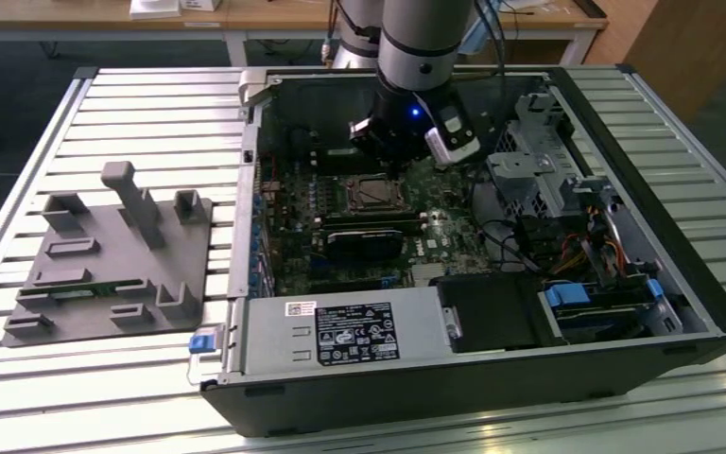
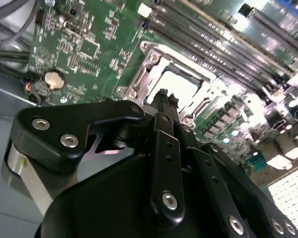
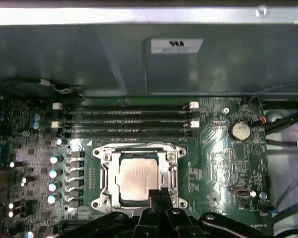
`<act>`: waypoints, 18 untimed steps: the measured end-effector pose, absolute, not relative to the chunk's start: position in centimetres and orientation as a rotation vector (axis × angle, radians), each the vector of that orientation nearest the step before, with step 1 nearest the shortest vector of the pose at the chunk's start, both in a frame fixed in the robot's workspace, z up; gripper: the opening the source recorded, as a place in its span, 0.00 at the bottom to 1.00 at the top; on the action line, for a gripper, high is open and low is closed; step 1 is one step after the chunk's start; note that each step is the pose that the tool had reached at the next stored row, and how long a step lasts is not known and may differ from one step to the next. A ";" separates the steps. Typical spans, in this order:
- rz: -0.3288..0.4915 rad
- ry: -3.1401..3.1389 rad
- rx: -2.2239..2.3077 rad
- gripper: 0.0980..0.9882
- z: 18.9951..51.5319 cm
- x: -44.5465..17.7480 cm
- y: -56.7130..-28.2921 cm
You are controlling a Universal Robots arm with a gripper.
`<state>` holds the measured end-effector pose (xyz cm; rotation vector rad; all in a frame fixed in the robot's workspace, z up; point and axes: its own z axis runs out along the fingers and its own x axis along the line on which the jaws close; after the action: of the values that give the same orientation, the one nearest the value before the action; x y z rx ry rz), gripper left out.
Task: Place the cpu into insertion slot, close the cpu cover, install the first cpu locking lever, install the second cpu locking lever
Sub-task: 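Install the second cpu locking lever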
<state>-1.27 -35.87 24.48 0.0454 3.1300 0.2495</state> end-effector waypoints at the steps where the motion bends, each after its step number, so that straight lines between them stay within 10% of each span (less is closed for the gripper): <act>1: 0.250 3.133 0.046 0.01 24.4 -1.3 -36.0; 18: 0.269 3.147 0.047 0.01 23.2 -1.6 -38.4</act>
<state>-1.59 -38.36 23.22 0.0475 3.1468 0.2694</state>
